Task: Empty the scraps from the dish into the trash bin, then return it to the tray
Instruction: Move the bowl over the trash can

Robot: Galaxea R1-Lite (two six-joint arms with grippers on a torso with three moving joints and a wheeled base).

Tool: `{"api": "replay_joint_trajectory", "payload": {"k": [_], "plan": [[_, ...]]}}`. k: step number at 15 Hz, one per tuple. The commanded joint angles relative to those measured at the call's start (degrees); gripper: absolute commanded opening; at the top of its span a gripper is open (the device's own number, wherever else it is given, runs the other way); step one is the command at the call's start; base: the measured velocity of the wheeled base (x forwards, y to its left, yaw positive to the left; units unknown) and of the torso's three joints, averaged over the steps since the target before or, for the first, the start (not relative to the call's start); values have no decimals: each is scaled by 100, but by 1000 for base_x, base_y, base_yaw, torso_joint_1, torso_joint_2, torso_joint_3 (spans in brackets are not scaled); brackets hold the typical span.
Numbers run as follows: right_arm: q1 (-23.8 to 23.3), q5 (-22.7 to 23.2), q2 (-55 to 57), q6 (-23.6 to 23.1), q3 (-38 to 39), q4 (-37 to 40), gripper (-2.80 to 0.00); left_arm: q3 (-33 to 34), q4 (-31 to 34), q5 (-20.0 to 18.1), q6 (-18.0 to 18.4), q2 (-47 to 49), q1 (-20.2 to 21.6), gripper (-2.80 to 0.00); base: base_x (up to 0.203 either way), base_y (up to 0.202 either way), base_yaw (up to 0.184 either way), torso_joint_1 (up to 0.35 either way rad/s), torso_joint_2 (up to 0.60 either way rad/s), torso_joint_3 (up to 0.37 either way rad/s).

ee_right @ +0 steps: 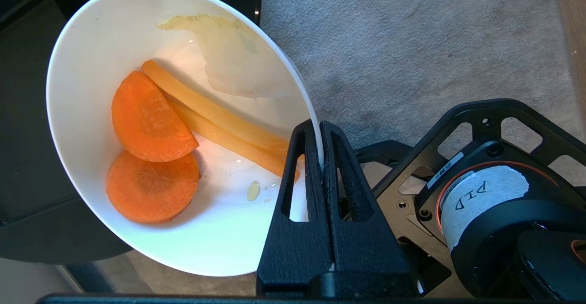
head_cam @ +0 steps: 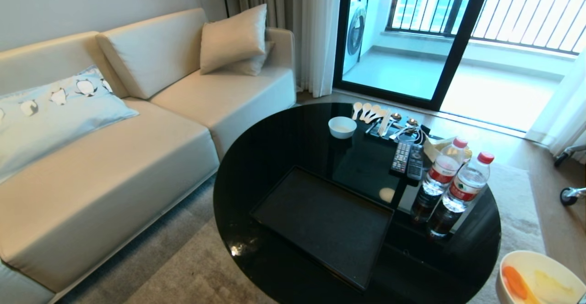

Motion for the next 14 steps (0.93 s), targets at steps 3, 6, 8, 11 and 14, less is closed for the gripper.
{"api": "replay_joint_trajectory", "payload": {"k": [3, 6, 8, 11, 14], "plan": [[4, -10, 23, 39, 0, 34, -280, 0, -2, 2, -4, -2, 0, -280, 0, 0, 0, 0, 0, 0], [4, -1, 23, 38, 9, 25, -280, 0, -2, 2, -4, -2, 0, -280, -77, 0, 1, 2, 4, 1], [4, -1, 15, 39, 9, 28, -280, 0, -2, 2, -4, -2, 0, -280, -183, 0, 0, -1, 0, 3], [4, 8, -4, 39, 18, 78, -280, 0, -2, 2, -4, -2, 0, -280, -187, 0, -1, 3, 2, 3], [4, 8, -53, 39, 18, 122, -280, 0, -2, 2, -4, -2, 0, -280, -185, 0, -2, 2, 1, 0]]}}
